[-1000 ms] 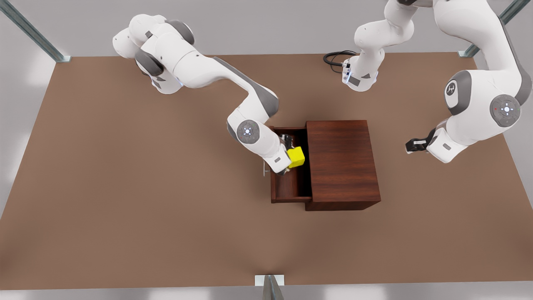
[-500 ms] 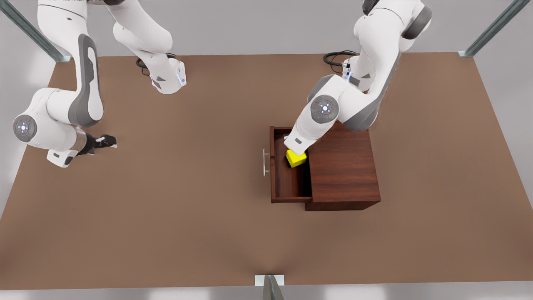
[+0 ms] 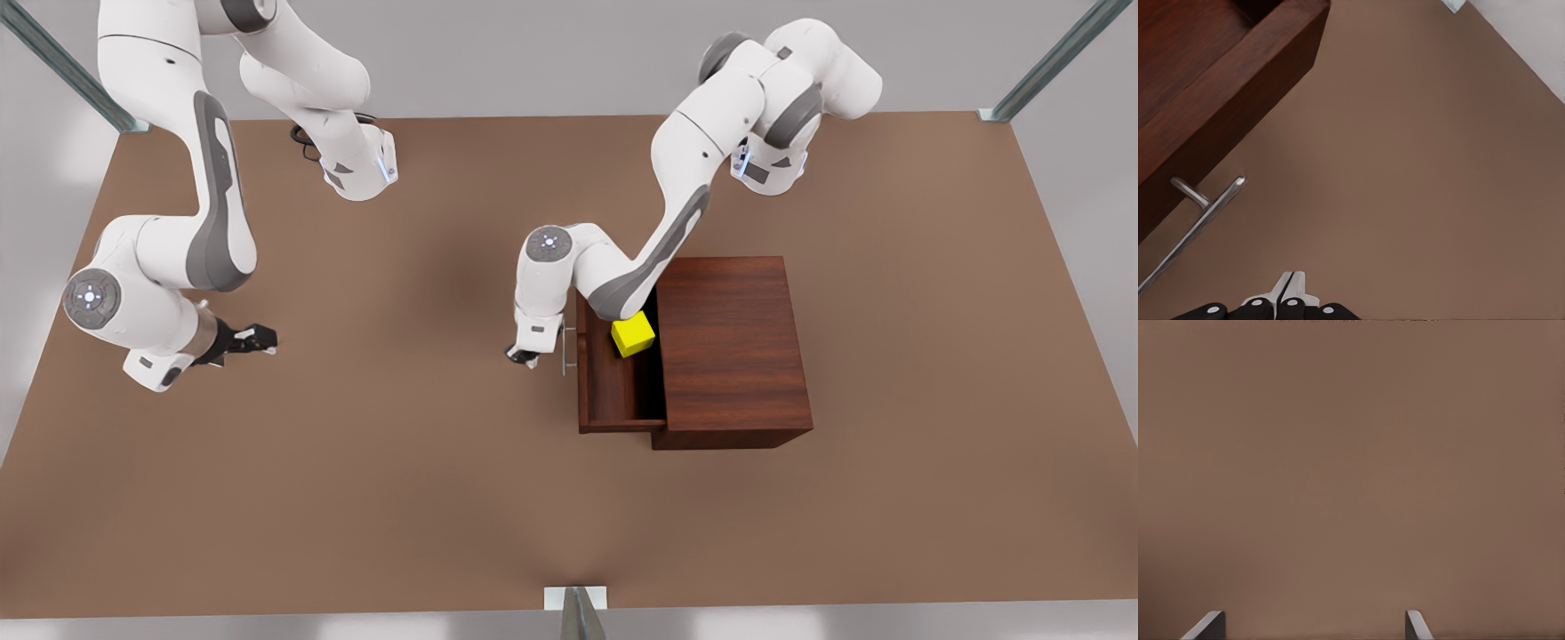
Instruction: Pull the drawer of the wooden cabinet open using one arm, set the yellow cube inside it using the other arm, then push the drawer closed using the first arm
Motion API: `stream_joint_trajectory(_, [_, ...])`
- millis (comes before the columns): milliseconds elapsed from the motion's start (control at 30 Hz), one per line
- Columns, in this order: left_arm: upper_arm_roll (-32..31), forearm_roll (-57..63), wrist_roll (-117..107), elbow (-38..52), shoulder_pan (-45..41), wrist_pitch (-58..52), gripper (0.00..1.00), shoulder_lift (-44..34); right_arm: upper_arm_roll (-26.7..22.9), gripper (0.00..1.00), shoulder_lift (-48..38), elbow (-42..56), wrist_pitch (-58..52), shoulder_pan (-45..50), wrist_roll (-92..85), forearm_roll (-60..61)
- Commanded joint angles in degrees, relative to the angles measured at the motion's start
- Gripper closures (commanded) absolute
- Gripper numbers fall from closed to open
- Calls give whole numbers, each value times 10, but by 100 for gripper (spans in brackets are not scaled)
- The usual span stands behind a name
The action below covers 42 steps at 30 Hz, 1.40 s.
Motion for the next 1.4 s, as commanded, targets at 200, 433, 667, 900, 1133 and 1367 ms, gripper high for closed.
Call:
stream_joint_trajectory(200, [5,43,-243,-2,16,-98,100,-7,5,0,8,78,-12,3,101,-25])
stream_joint_trajectory(433, [4,20,-220,2,74,-223,100,-27,5,0,-8,133,-80,7,171,-24])
stream_joint_trajectory(667, [5,20,-170,0,97,-265,100,-48,11,0,11,133,-79,8,187,-26])
stream_joint_trajectory(900, [8,27,-147,-1,107,-306,100,-46,11,0,12,133,-79,8,187,-26])
stream_joint_trajectory(1133, [5,-45,-128,23,138,-311,0,-97,11,0,12,133,-79,8,187,-26])
stream_joint_trajectory(1367, [4,-183,906,8,419,-545,0,-280,11,0,12,133,-79,8,187,-26])
